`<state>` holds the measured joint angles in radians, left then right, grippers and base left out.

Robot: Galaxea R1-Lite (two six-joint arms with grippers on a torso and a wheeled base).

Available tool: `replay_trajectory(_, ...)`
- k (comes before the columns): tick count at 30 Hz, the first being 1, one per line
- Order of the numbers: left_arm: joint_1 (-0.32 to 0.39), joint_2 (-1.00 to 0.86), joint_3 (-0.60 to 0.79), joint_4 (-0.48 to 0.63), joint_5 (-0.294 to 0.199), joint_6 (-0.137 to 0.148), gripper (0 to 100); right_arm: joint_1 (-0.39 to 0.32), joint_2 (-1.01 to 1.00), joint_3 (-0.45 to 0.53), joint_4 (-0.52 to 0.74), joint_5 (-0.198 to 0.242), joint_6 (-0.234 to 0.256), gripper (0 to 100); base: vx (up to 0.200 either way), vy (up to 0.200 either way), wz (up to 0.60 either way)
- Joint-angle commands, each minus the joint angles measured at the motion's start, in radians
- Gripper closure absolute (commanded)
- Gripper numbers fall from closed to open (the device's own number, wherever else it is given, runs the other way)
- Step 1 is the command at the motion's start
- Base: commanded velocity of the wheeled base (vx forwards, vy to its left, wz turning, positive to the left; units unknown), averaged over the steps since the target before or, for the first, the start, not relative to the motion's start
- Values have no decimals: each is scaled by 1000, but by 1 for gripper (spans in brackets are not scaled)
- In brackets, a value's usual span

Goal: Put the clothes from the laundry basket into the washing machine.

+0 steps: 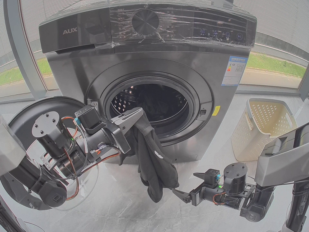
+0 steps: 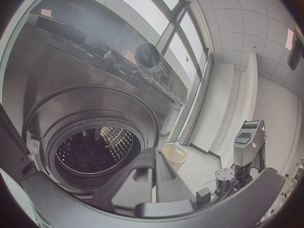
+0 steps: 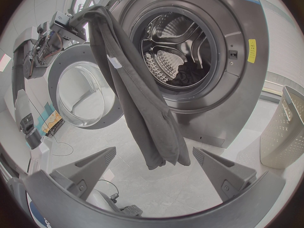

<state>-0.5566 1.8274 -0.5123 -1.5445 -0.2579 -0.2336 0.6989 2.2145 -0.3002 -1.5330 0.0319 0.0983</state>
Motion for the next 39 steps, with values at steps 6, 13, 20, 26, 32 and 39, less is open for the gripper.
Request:
replay_trajectory(6, -17, -7, -5, -3, 0, -1, 100, -10, 128, -106, -6, 14, 0, 0, 0, 0, 0)
replay_trajectory(13, -29, -5, -18, -3, 0, -1, 100, -27, 175, -180, -13, 26, -2, 0, 0, 0, 0)
replay_trajectory(20, -29, -4, -18, -3, 0, 0, 100, -30, 208, -235, -13, 26, -3, 0, 0, 0, 0)
replay_trajectory(26, -28, -5, -18, -3, -1, -1, 100, -29, 251, -307, -15, 26, -2, 0, 0, 0, 0)
replay_trajectory(32, -28, -7, -17, -3, -1, 0, 100, -29, 272, -362, -15, 22, 1, 100, 0, 0, 0)
replay_trajectory(39, -28, -5, -9, -3, -1, -1, 100, -26, 257, -381, -16, 25, 9, 100, 0, 0, 0)
